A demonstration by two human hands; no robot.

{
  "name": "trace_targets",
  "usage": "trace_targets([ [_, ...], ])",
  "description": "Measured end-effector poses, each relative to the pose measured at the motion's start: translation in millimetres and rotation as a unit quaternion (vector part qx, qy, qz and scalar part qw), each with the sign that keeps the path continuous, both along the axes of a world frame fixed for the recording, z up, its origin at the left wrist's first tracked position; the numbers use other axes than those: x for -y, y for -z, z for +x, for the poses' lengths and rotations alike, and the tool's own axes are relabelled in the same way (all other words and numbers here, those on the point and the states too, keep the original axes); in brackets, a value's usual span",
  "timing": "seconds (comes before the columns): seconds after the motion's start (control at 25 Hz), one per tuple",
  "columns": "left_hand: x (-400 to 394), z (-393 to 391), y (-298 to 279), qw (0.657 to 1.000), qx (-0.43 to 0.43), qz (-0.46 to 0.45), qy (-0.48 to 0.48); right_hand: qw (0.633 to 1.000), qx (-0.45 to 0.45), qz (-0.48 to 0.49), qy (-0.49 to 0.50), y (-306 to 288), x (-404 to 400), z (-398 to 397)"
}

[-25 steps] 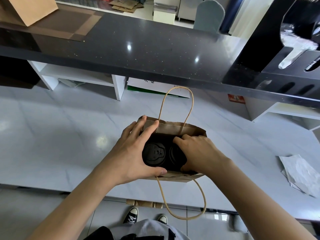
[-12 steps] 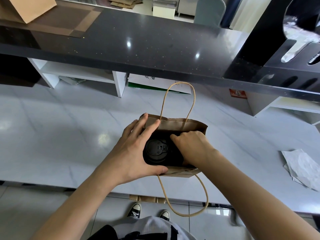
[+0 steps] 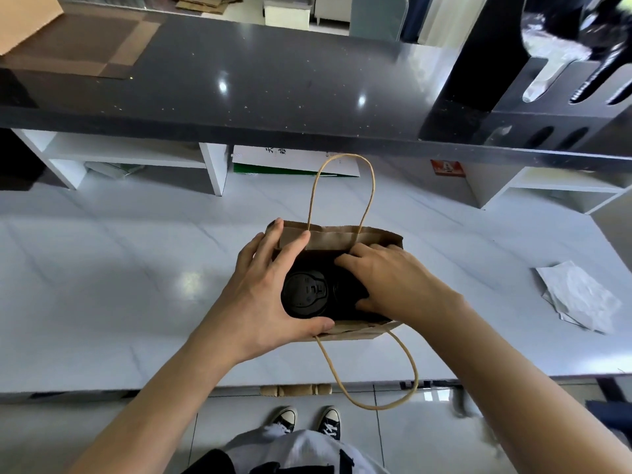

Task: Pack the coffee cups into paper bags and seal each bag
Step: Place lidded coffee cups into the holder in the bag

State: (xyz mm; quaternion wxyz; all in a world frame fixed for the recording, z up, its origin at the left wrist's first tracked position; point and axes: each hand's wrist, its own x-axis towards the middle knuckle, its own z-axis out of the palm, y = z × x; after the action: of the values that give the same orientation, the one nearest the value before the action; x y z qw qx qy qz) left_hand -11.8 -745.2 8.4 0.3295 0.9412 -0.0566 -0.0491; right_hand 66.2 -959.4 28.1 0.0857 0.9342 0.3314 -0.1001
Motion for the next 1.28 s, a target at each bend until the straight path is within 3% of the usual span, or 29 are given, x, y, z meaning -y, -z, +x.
trace_targets([
  [0.12, -5, 4, 1, 1.0, 0.004, -0.006, 0.016, 0.992, 0.077, 0.092, 0.046, -11, 11, -14],
  [0.2, -7, 6, 2, 1.0, 0.006, -0.014, 0.027, 0.975, 0.121, 0.131, 0.133, -16, 21, -25],
  [0.32, -9, 11, 3, 0.998, 0.015, -0.02, 0.049, 0.954, 0.077, 0.128, 0.261, -13, 33, -36],
  [0.44, -9, 17, 3, 0.997, 0.021, -0.026, 0.066, 0.934, 0.024, 0.164, 0.318, -12, 40, -40],
  [0.84, 38, 41, 2, 0.989, 0.02, -0.019, 0.147, 0.893, 0.036, 0.181, 0.409, -9, 89, -62],
  [1.28, 151, 39, -1, 0.984, 0.02, -0.007, 0.18, 0.874, 0.049, 0.206, 0.437, -3, 204, -80],
])
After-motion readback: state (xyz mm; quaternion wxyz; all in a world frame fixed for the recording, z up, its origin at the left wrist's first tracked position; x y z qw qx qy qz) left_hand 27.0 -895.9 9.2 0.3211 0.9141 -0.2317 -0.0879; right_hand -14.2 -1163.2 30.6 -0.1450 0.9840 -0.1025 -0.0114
